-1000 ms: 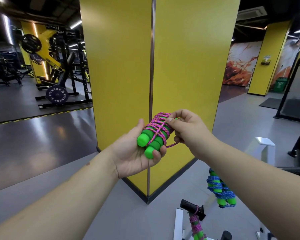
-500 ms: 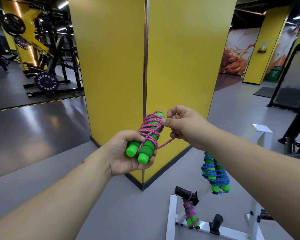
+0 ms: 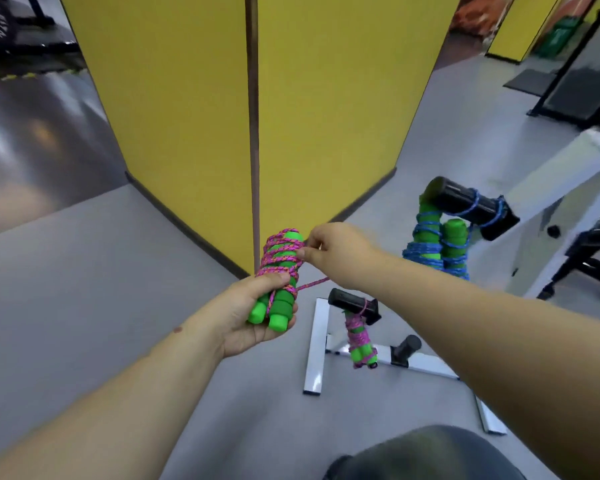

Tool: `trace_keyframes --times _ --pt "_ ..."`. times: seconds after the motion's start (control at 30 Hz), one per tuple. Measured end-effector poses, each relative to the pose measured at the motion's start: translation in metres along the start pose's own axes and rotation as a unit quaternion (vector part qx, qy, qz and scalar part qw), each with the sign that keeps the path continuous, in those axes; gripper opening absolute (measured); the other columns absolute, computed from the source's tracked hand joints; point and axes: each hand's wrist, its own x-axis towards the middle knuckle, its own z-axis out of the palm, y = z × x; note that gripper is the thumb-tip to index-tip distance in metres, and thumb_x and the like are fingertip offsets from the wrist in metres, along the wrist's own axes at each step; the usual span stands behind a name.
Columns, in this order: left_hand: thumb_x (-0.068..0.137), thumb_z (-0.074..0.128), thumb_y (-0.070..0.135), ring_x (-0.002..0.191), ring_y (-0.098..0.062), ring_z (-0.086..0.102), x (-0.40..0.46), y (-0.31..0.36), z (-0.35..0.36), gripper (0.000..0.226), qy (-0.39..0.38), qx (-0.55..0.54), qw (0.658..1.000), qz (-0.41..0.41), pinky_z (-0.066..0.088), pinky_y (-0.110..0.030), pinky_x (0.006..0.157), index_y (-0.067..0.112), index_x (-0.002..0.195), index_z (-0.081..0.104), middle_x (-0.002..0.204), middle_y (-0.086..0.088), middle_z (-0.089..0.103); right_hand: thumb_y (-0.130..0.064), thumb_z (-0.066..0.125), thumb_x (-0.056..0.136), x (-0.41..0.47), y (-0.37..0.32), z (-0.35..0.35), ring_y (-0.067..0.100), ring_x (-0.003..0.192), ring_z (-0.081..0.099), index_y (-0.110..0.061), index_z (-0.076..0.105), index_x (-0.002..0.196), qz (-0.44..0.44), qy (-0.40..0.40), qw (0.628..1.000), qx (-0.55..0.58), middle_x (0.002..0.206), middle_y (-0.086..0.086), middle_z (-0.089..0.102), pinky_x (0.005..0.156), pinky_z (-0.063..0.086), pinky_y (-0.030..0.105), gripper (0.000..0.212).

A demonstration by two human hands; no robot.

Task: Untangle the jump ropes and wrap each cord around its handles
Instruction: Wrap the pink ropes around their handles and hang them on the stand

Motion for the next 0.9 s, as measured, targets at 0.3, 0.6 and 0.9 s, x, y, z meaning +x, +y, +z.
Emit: trace_keyframes --times 0.3,0.6,0.9 --pt "0.092 0.072 0.023 0.059 -0.021 0.063 0.131 -0.055 -0.033 0.021 0.079 -0.007 0.996 -0.034 0.060 -0.033 0.055 0.010 0.107 0.064 0.070 -0.010 0.065 -0.009 0.058 0.093 0.050 0.084 0.088 0.017 0.067 0.056 -0.016 0.068 0.099 0.206 -0.097 0.895 0.382 0.074 0.003 0.058 0.067 0.047 0.031 0.013" --pt "0.091 0.075 0.024 0.078 -0.027 0.065 0.224 -0.091 -0.039 0.022 0.124 0.000 0.992 0.017 0.060 -0.043 0.072 0.018 0.111 0.066 0.090 -0.011 0.068 -0.033 0.051 0.101 0.067 0.131 0.138 0.022 0.094 0.057 -0.028 0.057 0.091 0.045 -0.209 0.977 -0.028 0.091 -0.005 0.062 0.068 0.041 0.030 0.012" --pt "0.088 0.080 0.023 0.092 -0.032 0.070 0.263 -0.110 -0.024 0.039 0.088 -0.035 0.996 0.005 0.062 -0.053 0.081 0.019 0.122 0.062 0.105 -0.015 0.071 -0.033 0.044 0.098 0.059 0.175 0.160 0.041 0.153 -0.012 -0.035 0.048 0.138 -0.063 -0.128 0.945 -0.295 0.167 -0.010 0.017 0.121 -0.006 0.060 0.041"
